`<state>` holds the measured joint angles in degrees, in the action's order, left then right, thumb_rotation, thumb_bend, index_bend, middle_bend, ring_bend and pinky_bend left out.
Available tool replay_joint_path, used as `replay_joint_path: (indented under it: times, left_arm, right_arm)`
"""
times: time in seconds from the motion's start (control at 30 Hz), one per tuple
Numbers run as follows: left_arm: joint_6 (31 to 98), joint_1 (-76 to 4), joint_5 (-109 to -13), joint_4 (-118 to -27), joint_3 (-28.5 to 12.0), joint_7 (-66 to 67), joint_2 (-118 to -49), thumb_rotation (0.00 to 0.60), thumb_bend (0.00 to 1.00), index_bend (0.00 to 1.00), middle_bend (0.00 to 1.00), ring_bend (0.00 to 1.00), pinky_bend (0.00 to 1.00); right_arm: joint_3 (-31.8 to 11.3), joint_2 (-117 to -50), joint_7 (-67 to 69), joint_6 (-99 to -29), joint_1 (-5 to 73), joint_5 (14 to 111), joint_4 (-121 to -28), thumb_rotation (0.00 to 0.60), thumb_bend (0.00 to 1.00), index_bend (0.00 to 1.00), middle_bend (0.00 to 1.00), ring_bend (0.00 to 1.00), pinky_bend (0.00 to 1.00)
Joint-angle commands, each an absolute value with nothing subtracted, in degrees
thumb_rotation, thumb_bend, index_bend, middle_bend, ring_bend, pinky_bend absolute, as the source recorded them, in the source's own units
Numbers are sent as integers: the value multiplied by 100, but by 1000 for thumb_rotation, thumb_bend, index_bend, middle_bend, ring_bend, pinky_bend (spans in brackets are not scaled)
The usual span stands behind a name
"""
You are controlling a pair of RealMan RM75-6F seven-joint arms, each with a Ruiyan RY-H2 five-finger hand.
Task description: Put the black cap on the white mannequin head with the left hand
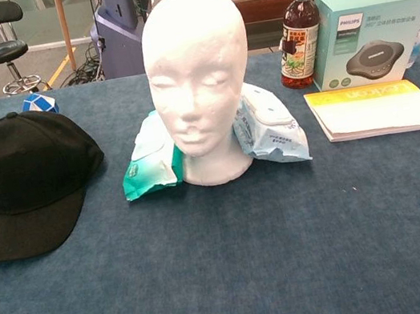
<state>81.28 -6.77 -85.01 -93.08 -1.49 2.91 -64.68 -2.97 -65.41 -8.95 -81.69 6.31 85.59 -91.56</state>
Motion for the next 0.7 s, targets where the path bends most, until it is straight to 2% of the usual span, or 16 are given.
replay_joint_path:
  times: [0.03,0.4,0.7]
  left_arm:
    - [8106,-693,-8505,-9285,-145,293,-6492,600,389,413,373,327,528]
    - [8245,-657,-8589,-9301,-130,413,-6547,600,389,413,378,328,528]
    - [8330,-649,-9010,-9259,64,334,-6632,600,362,407,377,333,529]
  right_arm:
    - [-288,-6557,-910,-8156,637,8565,-9148,600,0,128,281,214,381]
    - [-282,-6588,-963,-7908,739,8447,-9125,600,0,128,281,214,381]
    - [-178,-6593,-1009,-8164,642,8707,-9188,600,0,128,282,214,381]
